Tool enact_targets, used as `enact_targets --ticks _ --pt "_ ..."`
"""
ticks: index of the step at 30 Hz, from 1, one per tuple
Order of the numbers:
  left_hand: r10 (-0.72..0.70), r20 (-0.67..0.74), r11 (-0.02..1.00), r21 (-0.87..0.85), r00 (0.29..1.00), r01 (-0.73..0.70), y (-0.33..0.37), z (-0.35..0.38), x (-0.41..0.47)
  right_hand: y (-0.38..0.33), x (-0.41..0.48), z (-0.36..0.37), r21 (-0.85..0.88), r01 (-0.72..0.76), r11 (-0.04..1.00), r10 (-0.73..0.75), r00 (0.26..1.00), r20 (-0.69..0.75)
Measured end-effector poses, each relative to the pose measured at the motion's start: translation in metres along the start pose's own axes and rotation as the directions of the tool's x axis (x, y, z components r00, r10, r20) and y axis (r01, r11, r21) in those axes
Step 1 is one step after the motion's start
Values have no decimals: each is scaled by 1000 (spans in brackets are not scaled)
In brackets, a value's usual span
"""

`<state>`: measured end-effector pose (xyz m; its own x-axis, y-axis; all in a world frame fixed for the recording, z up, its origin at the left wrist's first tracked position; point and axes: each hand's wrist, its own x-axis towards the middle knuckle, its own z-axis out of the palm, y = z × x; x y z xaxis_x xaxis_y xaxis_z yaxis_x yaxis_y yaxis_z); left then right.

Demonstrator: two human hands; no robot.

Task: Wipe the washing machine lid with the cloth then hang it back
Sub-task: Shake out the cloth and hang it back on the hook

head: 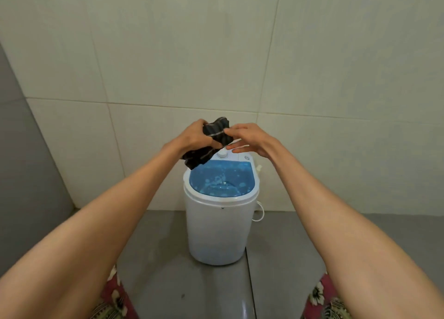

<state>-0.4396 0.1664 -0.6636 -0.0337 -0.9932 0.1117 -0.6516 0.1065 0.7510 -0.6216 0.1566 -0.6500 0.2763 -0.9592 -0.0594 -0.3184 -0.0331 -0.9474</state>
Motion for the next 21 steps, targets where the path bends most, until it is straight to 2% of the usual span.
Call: enact_targets --ticks 3,9,12,14,17,21 --pt "53 -33 998 -15 998 -54 14 -9 2 -20 -4 -8 -91 100 991 -110 987 -117" --pt "208 -86 973 121 974 -197 39 -15 6 -43 -5 -21 -187 220 957 -272 905 -326" --pt "284 -106 931 266 953 -248 47 -8 5 -54 -5 -32 -198 282 939 -337 872 -355" --pt "320 -116 915 295 940 -275 54 -6 5 -61 -6 -39 -247 297 922 -369 864 -341" --pt "324 -58 937 155 944 -312 65 -8 3 -69 -4 -46 -294 292 910 -386 855 -346" --pt "330 -43 944 17 943 -330 79 -12 0 -76 -4 -51 -239 298 924 -371 846 -383"
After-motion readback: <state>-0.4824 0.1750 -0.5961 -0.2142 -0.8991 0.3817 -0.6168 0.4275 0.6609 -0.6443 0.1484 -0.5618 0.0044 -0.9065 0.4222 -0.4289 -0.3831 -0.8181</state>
